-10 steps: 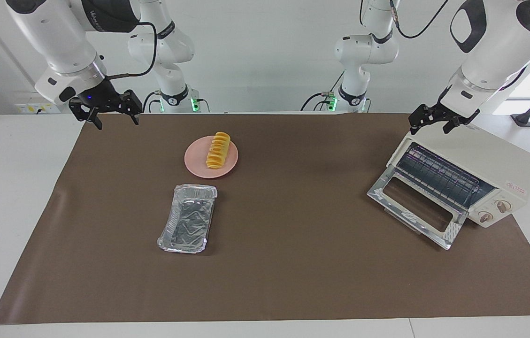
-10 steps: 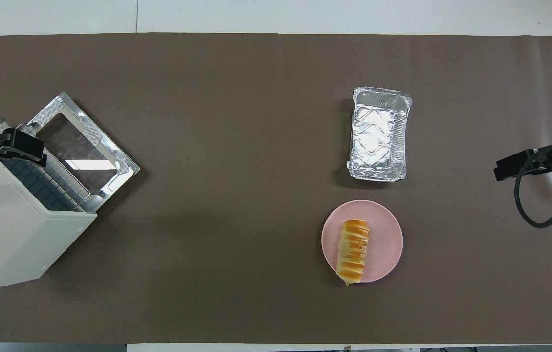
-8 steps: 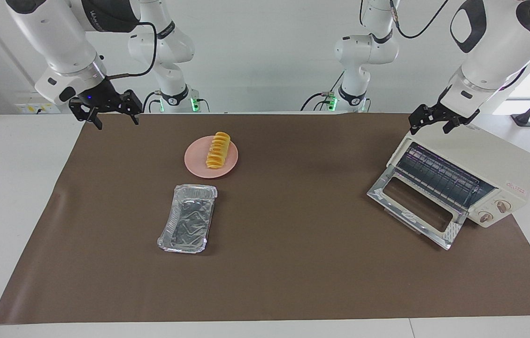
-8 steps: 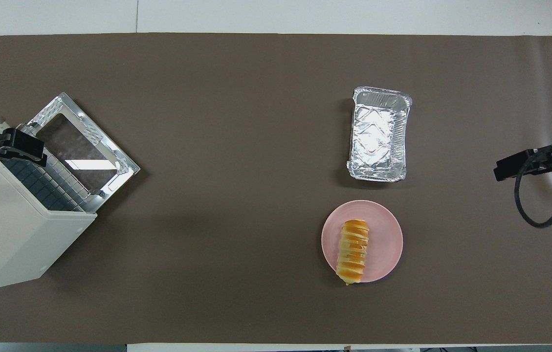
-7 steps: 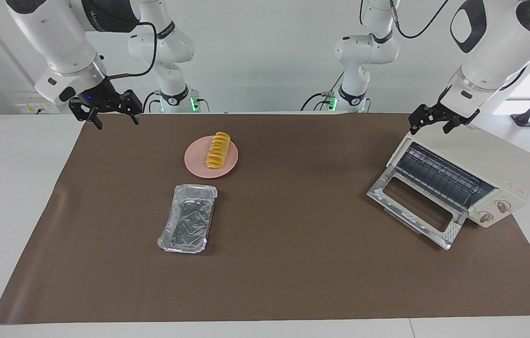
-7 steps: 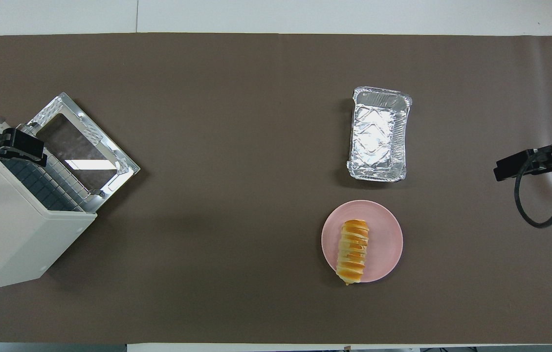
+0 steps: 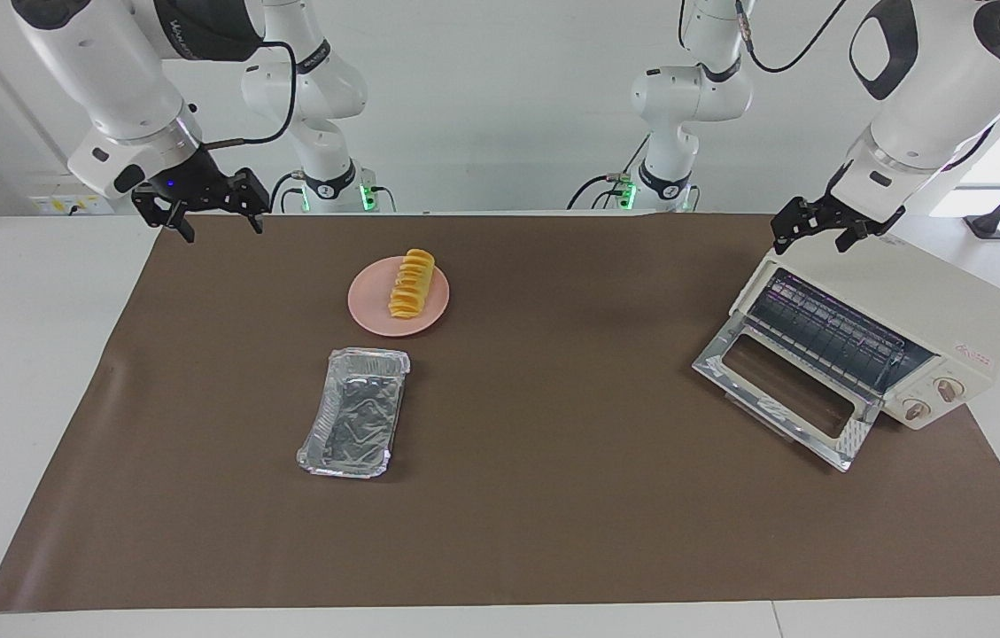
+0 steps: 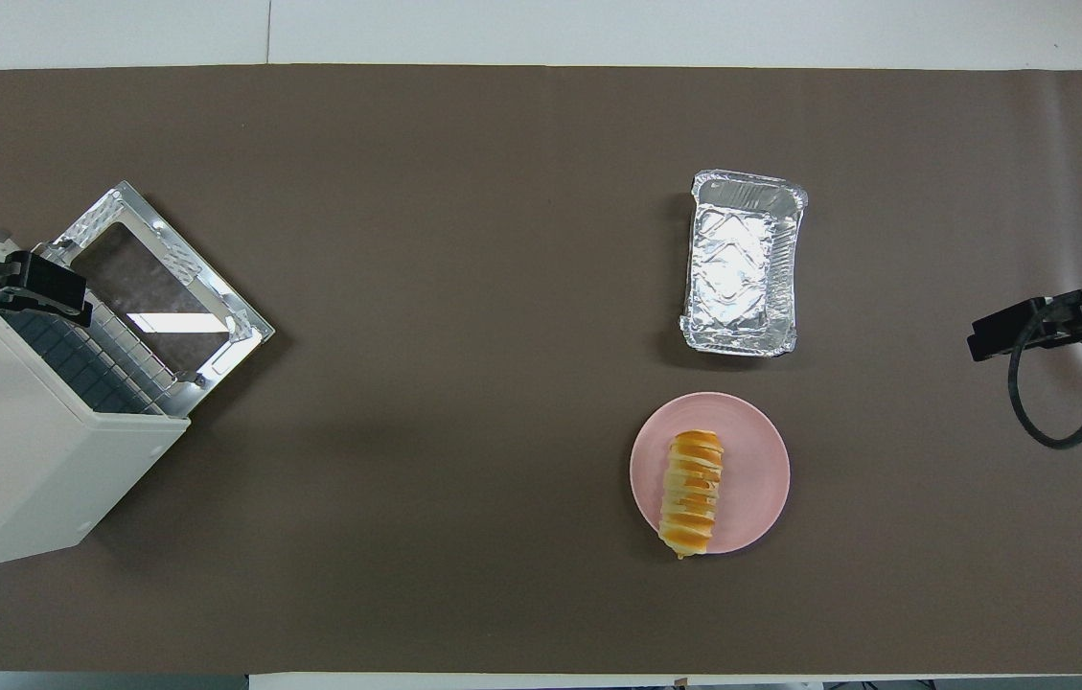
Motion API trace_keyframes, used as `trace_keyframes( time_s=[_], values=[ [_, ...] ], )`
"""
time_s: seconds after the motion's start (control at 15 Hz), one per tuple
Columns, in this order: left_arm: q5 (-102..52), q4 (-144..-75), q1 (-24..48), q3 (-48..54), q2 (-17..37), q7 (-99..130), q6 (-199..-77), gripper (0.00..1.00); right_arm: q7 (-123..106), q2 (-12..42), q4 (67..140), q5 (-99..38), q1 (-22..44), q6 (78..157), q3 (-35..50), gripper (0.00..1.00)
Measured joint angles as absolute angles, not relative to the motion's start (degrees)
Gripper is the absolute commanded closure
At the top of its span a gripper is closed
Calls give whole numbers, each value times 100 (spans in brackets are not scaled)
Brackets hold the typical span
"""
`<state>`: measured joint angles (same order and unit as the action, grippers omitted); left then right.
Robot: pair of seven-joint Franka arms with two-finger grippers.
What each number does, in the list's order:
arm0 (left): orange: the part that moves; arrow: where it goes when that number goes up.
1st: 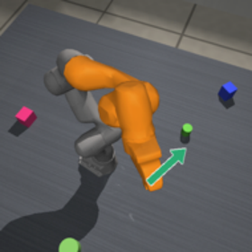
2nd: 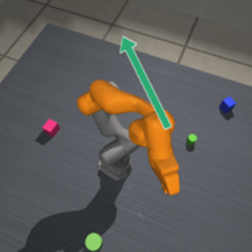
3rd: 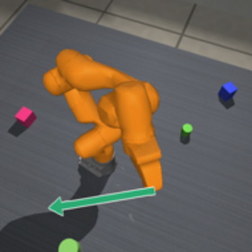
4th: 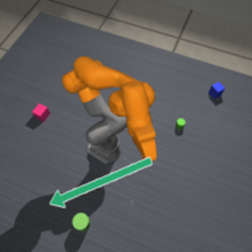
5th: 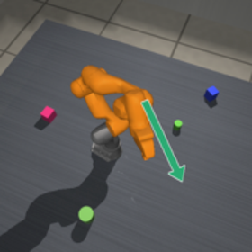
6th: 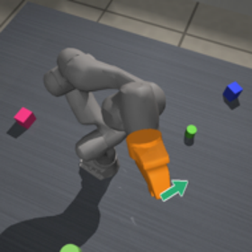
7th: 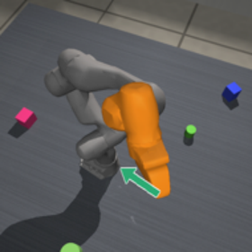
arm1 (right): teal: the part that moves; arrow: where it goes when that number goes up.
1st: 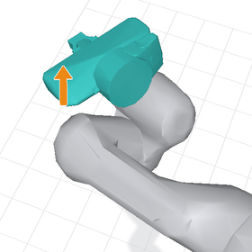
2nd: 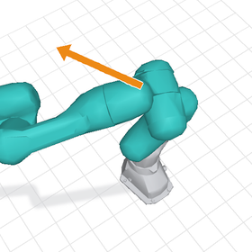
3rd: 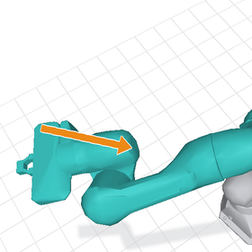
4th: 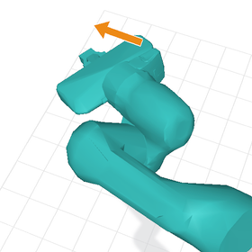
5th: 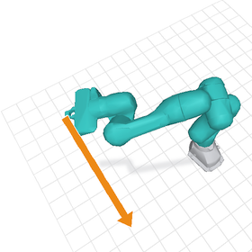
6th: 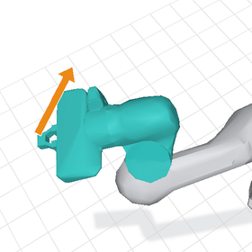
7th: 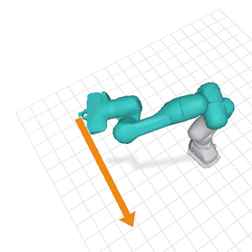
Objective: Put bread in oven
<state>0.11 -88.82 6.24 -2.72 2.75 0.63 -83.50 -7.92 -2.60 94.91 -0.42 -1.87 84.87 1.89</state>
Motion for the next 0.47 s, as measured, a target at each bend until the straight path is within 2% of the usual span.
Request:
trace_keyframes(
  time_s=[0.2, 0.33, 0.47],
  values=[
    [11, -8882, 624, -272, 275, 63, -8350, 0, -667, -363, 9782, -43, -177, 8602, 238, 0],
    [11, -8882, 624, -272, 275, 63, -8350, 0, -318, -585, 10343, -60, -23, 8994, 279, 0],
    [11, -8882, 624, -272, 275, 63, -8350, 0, 411, -829, 10974, -63, 413, 9374, 304, 0]
  ],
)
